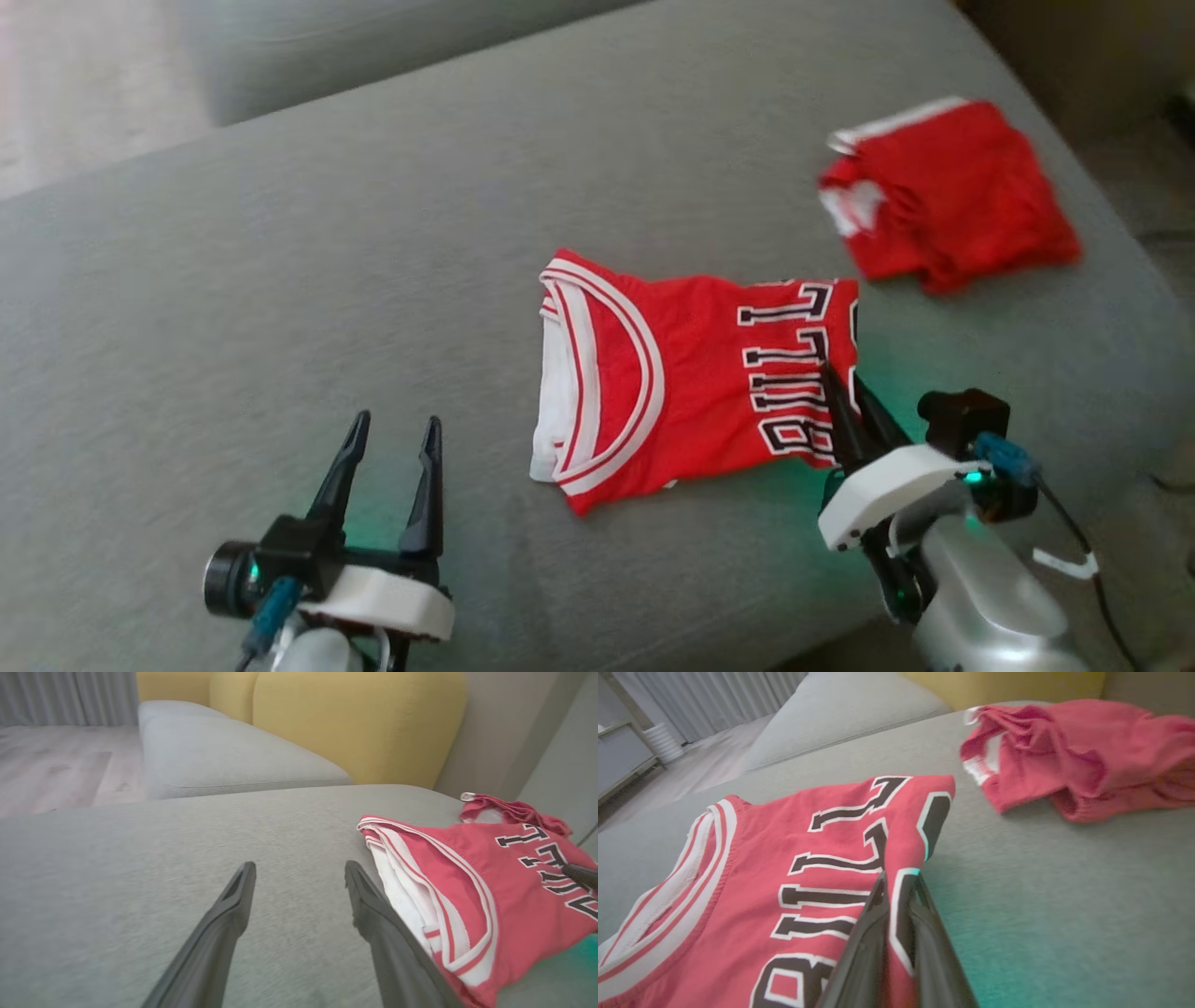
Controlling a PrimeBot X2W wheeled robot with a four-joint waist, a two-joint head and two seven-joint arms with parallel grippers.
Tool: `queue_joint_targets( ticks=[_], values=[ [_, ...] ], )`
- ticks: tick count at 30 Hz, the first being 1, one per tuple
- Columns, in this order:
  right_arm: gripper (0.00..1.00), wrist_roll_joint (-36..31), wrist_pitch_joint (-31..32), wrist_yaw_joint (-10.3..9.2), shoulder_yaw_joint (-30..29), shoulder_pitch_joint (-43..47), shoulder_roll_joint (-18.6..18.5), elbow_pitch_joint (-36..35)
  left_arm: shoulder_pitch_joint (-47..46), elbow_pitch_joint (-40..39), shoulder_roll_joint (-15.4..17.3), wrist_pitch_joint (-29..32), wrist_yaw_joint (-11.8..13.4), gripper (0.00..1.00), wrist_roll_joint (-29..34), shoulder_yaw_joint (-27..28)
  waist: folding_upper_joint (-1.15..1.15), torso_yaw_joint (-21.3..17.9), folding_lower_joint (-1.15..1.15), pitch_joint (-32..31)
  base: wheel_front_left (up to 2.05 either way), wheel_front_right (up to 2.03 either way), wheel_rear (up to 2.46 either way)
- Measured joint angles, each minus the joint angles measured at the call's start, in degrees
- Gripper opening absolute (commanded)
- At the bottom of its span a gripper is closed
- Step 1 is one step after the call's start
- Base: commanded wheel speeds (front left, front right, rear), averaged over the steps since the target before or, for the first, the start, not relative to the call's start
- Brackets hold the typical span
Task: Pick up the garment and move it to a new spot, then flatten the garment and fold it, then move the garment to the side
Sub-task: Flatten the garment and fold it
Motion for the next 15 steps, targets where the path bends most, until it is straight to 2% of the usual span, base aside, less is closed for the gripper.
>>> queue_joint_targets(
  ticks=[4,7,11,13,15],
  values=[
    [0.0,-2.03,0.0,0.0,-0.59,-1.39,-0.05,-1.51,-1.51,0.18,-0.01,0.0,-0.04,1.0,0.22,0.05,0.0,-3.43,0.0,1.59,0.0,0.0,0.0],
    [0.0,-3.9,0.0,0.0,-1.05,-6.28,-0.83,-1.64,-2.01,0.24,-0.01,0.0,-0.08,1.0,1.13,0.22,0.0,-4.46,0.01,3.22,0.0,0.0,0.0],
    [0.0,-6.99,-0.01,0.0,-1.42,-16.73,-3.59,-0.92,-2.07,1.31,-0.01,0.0,-1.07,1.0,3.21,0.26,0.0,-4.74,0.01,5.09,0.0,0.0,0.0],
    [0.0,-10.55,-0.01,0.0,-1.77,-21.48,-5.95,0.73,-2.55,1.54,0.0,0.0,-1.36,1.0,3.22,0.36,0.0,-4.36,0.01,5.8,0.0,0.0,0.0],
    [0.0,-12.8,-0.01,0.0,-5.39,-25.29,-8.11,3.97,-3.6,1.57,0.0,0.0,-1.53,1.0,3.54,0.49,0.0,-3.48,0.01,6.31,0.0,0.0,0.0]
  ],
)
